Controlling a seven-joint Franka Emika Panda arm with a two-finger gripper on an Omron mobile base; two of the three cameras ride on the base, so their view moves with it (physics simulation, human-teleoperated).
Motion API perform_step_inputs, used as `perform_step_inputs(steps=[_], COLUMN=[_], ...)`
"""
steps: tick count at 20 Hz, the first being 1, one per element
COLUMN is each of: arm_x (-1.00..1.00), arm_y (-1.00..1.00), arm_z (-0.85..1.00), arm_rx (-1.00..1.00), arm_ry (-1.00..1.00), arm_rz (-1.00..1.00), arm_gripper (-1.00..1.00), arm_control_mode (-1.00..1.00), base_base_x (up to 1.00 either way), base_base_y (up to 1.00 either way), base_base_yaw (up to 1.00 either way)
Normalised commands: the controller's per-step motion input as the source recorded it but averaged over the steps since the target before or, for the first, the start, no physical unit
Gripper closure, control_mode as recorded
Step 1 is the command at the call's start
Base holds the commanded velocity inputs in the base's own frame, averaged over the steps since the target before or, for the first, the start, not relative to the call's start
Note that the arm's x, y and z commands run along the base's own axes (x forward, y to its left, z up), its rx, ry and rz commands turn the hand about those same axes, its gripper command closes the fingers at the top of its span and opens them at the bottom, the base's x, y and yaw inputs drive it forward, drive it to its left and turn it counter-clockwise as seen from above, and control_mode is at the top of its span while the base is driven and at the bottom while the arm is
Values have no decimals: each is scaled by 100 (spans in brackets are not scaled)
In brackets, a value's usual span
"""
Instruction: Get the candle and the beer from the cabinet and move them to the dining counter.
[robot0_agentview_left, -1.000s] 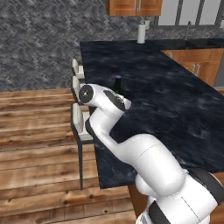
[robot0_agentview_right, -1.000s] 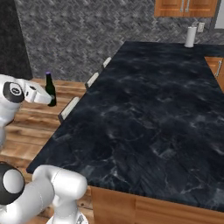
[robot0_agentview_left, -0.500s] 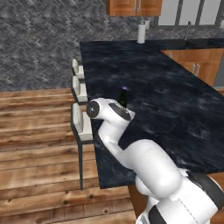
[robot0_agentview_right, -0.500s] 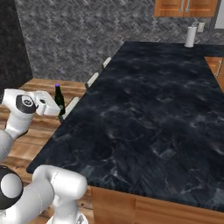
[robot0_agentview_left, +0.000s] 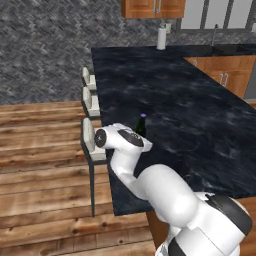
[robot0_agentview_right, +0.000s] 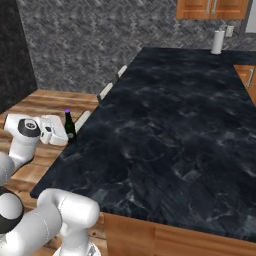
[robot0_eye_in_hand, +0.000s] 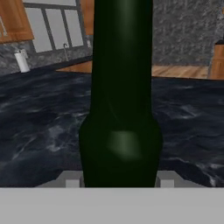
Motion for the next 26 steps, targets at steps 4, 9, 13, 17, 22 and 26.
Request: perform_step_inputs(steps=[4, 9, 13, 17, 22, 26], arm_x=[-10, -11, 0, 0, -1, -3], arm_y=[-16, -7, 0, 0, 0, 0], arm_z=[-40, -43, -39, -32, -34, -35], arm_rx=[0, 0, 0, 0, 0, 0], arm_ry=[1, 2, 1, 0, 3, 1], arm_rz=[-10, -7, -5, -6, -4, -5], arm_gripper=[100, 100, 100, 100, 100, 100], arm_control_mode=[-100, -100, -100, -100, -100, -100], base_base_x=[0, 0, 0, 0, 0, 0], base_base_y=[0, 0, 0, 0, 0, 0], base_base_yaw=[0, 0, 0, 0, 0, 0])
